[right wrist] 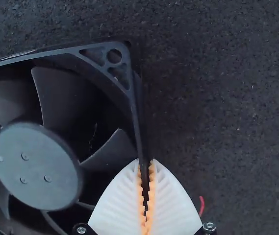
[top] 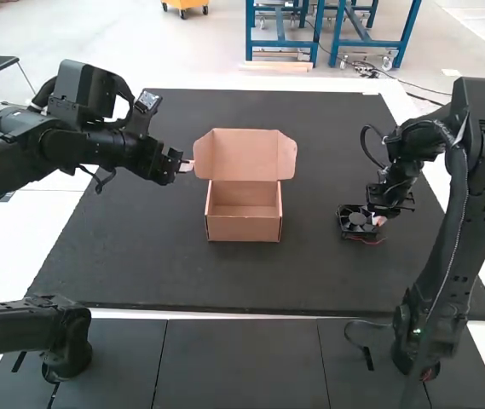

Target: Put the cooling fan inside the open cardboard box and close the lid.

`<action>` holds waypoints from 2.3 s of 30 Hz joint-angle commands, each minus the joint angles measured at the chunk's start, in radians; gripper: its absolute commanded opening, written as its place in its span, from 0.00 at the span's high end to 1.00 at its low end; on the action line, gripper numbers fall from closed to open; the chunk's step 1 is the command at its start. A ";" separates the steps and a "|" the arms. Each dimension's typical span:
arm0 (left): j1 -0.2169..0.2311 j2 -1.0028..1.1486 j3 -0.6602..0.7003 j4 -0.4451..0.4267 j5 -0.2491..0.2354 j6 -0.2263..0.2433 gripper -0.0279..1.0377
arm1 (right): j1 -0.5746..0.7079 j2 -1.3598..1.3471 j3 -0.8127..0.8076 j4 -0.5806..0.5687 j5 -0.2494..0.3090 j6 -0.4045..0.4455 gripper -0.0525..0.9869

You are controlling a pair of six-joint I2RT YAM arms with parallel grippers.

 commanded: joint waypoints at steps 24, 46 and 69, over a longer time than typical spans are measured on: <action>-0.002 -0.062 -0.047 -0.060 -0.009 0.008 0.07 | 0.109 -0.597 -0.050 -0.260 -0.246 0.220 0.97; -0.001 -0.150 -0.080 -0.086 -0.018 -0.006 0.07 | 0.670 -0.779 -0.108 -0.252 -0.317 0.610 0.97; -0.001 -0.159 -0.110 0.003 -0.018 -0.024 0.07 | 0.891 -0.456 -0.078 0.067 -0.202 0.739 0.97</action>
